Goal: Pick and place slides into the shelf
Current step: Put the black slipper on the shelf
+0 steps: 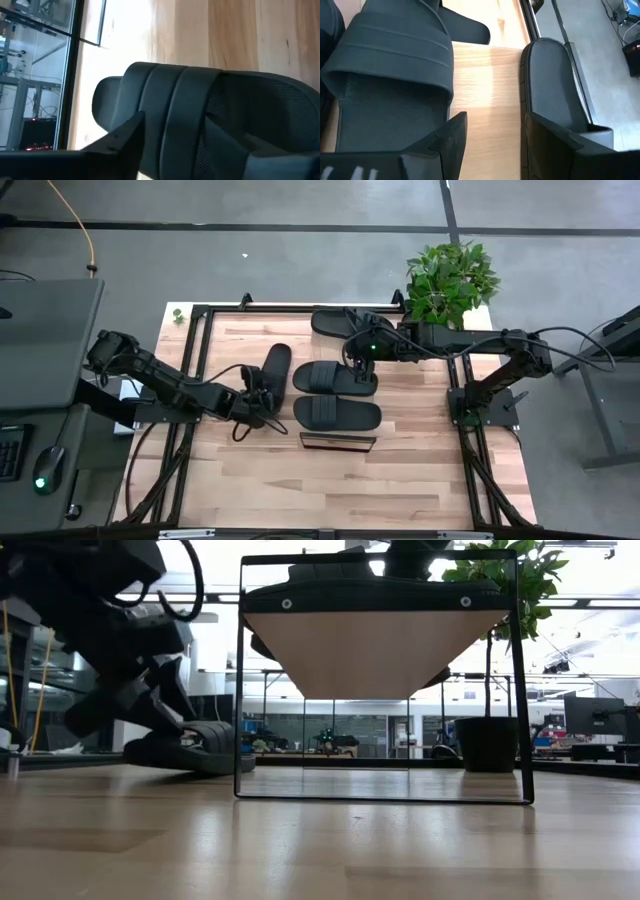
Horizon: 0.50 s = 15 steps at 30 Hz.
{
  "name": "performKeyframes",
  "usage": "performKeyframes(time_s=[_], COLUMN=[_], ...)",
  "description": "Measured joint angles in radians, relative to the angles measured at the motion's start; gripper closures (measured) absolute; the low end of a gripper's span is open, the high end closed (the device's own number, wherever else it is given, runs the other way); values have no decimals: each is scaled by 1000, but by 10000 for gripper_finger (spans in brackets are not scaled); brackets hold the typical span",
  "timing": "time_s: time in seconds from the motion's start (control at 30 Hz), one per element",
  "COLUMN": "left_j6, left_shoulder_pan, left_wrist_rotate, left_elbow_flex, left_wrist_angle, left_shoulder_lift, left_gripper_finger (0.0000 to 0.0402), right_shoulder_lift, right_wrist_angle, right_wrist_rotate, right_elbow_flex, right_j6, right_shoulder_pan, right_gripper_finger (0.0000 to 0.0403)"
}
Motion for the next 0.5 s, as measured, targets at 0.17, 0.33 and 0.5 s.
performKeyframes(time_s=[0.17,0.33,0.5], left_j6=[1,1,1], left_shoulder_pan=[0,0,0], left_wrist_rotate=[0,0,-1], left_elbow_flex=[1,1,1], left_wrist_angle=[14,13,12], left_shoulder_lift=[13,13,13], left_gripper_finger=[285,339,390], right_shoulder_lift=[0,0,0], right_wrist_angle=[14,17,17], right_wrist_rotate=[0,0,0], right_elbow_flex=[0,0,0], right_j6=[-10,-11,-11], right_shoulder_pan=[0,0,0], right_gripper_finger=[208,208,208])
